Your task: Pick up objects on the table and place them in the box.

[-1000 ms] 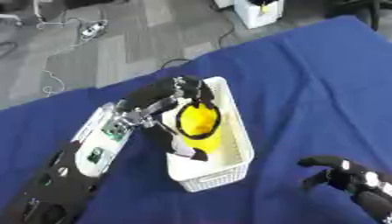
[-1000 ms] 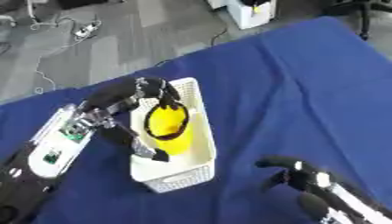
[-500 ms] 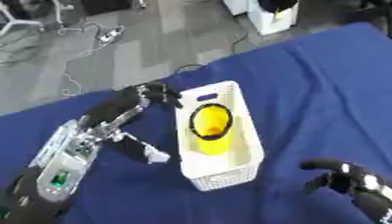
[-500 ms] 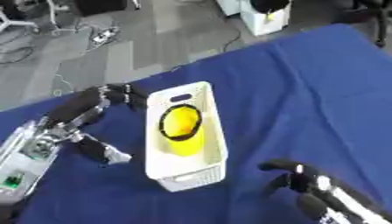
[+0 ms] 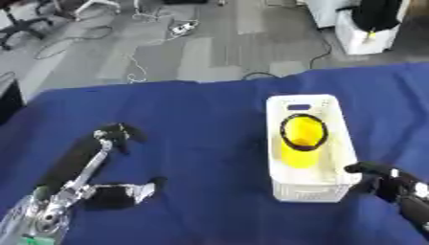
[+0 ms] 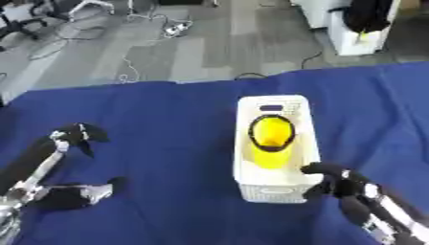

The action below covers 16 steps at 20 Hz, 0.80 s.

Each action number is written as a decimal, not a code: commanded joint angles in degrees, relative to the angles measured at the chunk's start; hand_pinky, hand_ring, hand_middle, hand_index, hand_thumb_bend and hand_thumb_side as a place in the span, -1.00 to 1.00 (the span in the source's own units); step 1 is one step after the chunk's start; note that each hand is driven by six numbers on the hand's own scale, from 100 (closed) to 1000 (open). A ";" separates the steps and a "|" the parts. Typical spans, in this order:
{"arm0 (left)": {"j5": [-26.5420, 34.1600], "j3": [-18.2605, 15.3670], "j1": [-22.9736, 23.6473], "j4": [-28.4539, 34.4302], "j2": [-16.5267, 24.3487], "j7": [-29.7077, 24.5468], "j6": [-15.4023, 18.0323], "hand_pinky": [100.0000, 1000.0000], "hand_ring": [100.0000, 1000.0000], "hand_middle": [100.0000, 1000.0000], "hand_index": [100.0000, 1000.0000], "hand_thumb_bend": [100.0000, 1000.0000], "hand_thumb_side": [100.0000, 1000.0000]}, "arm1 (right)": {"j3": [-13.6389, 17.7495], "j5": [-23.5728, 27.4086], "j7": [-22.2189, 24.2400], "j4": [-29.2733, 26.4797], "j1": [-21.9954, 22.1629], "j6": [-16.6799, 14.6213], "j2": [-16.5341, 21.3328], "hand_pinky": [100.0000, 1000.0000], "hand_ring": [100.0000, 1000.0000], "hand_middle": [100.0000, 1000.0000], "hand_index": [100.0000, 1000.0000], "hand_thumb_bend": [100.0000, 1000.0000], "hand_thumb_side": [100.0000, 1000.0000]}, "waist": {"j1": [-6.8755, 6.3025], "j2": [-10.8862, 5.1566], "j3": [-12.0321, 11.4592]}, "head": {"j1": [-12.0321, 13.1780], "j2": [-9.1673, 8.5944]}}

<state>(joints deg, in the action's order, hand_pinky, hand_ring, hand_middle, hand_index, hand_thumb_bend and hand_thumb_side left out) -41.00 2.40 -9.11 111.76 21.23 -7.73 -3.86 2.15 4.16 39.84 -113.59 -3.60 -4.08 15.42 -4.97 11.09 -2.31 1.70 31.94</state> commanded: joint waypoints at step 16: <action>3.11 1.91 -2.29 2.83 -6.95 3.47 4.44 0.35 -0.03 0.35 0.44 -0.19 -0.17 | 0.62 5.67 -5.05 -1.00 -0.16 -3.41 0.84 0.60 0.34 0.68 0.81 -0.16 0.44 | 4.30 -2.87 1.64 | -2.70 1.18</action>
<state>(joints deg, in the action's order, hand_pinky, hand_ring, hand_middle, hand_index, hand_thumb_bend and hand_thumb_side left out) -38.42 4.14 -10.76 113.37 14.03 -4.29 0.14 2.71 9.30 34.82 -113.59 -3.21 -7.15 15.43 -0.68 9.07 -0.64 -0.53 33.64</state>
